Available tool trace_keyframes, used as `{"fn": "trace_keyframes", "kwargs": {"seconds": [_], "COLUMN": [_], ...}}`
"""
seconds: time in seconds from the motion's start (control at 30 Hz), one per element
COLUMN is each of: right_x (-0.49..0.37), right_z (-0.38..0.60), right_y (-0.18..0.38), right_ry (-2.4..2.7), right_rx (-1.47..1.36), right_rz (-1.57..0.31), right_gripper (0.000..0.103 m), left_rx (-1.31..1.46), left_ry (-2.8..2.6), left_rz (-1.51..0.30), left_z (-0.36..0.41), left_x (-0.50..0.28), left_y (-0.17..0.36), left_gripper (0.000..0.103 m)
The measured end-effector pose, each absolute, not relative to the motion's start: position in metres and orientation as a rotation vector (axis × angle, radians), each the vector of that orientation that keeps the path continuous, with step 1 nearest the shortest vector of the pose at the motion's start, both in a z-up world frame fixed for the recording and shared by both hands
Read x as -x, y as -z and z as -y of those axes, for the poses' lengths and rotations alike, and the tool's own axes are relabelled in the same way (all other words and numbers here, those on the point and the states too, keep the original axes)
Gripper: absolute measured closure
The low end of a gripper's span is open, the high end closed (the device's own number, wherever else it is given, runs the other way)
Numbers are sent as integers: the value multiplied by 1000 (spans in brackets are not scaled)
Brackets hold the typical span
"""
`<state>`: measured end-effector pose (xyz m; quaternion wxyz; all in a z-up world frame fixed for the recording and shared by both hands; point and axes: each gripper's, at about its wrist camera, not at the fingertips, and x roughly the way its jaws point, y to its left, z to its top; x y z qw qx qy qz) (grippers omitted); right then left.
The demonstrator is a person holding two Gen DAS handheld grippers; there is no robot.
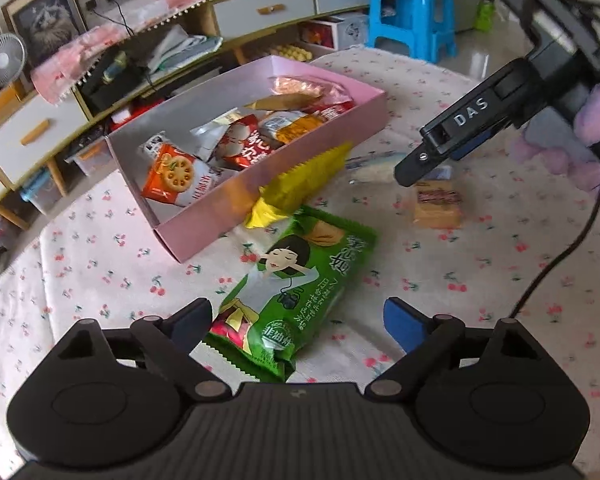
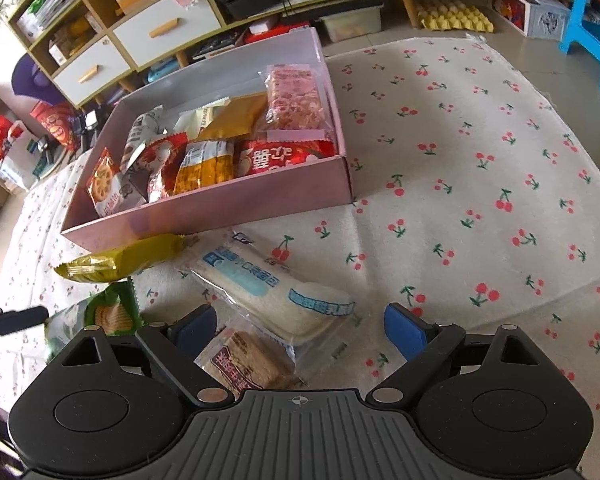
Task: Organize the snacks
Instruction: 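Grasp the green snack packet with the left tool while the right tool grasps the white bread packet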
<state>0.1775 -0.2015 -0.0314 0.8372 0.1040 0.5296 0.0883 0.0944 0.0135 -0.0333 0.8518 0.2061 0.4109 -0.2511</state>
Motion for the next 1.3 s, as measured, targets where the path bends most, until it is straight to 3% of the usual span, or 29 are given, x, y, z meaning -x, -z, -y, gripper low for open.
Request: {"fn": "trace_keyframes", "kwargs": {"seconds": [0.13,0.27,0.4,0.53,0.73,1.3], "right_x": [-177,-174,-172,-171,-165,-139], "right_z": [191,183,185,190,202,246], "right_y": [33,35,32,30,28,25], "right_ry": [-192,-183,-176,-176,-148,-26], "right_rx": [-146,-64,-70,-76,-74,-97], "right_rz": [-1097,-1065,-1046,-1049,-1068,-1204], "right_gripper": [11,14,33,40,46,47], "left_rx": [-481,-478,-475,-424,-306,-227], "left_ry": [469,435,405,378,330,315], "left_rz": [-854,-883,-898,-921,-970,-1099], "left_z": [-6,-6,-7,-16,-36,-40], "left_x": [-100,-104,-101,-100,-99,-62], "left_y": [37,37,35,32,29,23], "left_gripper": [28,31,42,53,57,57]}}
